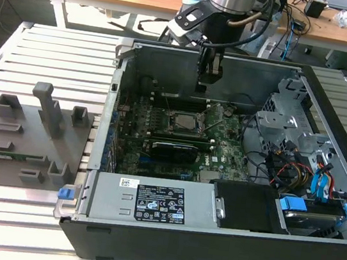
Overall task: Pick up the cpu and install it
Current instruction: 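Place the cpu into insertion slot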
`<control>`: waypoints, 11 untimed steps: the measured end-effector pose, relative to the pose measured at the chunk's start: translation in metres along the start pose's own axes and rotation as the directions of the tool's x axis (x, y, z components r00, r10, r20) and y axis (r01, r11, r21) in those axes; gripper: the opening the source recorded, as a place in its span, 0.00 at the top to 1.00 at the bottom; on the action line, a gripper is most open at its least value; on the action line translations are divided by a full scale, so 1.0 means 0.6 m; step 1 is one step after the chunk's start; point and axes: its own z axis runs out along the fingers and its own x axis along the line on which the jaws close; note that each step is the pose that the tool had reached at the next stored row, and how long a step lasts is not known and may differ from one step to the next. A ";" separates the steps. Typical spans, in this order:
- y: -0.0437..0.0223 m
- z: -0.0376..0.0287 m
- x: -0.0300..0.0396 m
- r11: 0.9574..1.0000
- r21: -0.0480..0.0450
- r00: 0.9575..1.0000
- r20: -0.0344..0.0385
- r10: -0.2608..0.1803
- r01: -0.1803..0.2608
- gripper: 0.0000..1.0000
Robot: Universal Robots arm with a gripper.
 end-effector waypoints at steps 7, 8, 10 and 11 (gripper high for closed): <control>-0.002 -0.036 -0.001 1.000 0.000 1.000 0.000 0.000 0.000 0.89; -0.002 -0.041 -0.002 1.000 0.000 1.000 0.000 0.000 0.000 0.89; -0.002 -0.044 -0.002 1.000 0.000 1.000 -0.002 0.000 0.000 0.89; -0.002 -0.044 -0.002 1.000 0.000 1.000 -0.002 0.000 0.000 0.89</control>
